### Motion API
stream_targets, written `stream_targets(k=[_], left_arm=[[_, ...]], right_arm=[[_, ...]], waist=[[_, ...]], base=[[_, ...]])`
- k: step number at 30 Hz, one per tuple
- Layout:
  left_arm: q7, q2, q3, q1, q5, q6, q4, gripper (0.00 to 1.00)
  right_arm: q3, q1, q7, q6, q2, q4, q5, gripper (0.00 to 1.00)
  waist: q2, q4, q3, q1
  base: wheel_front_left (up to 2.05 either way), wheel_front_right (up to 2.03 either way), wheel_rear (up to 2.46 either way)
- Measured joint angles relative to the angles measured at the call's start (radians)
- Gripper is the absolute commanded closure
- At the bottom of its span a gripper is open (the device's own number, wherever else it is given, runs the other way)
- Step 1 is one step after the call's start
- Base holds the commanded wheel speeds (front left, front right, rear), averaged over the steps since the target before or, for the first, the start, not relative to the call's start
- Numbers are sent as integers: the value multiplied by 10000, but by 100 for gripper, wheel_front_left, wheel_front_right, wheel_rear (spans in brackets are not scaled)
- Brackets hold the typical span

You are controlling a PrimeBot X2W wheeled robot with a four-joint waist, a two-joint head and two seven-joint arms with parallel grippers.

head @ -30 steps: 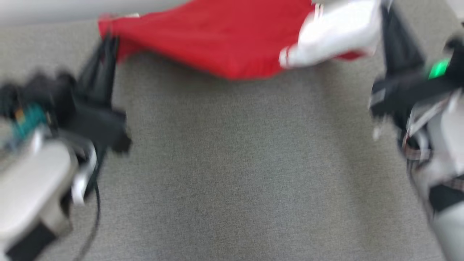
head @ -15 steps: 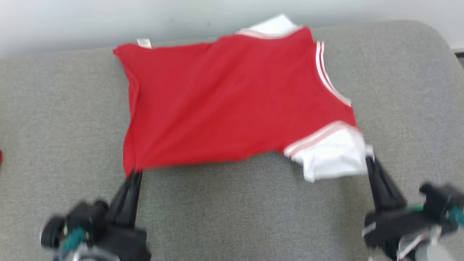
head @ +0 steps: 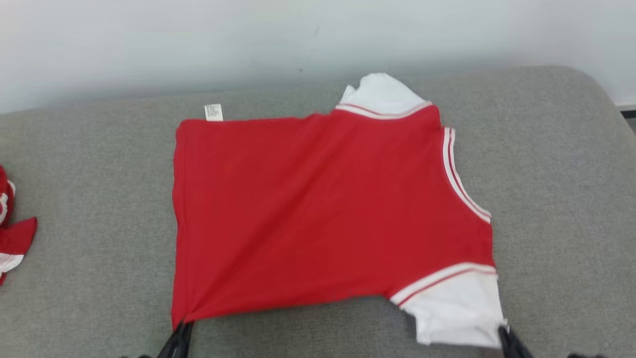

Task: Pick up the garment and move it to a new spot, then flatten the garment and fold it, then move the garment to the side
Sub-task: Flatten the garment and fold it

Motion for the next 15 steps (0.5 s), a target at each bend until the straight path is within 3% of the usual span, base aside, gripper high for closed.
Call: stream_targets(k=[7, 15], left_arm=[[0, -125, 430, 760, 504, -297, 178, 100], [0, -234, 382, 595, 1141, -610, 297, 100]], right_arm=[[-25, 1313, 416, 0, 318, -855, -146, 100], [-215, 305, 639, 0, 184, -1356, -174, 100]], waist=[[0, 51, -302, -1], [1, -4, -290, 1]], base=[[0, 0, 0], [0, 0, 0]])
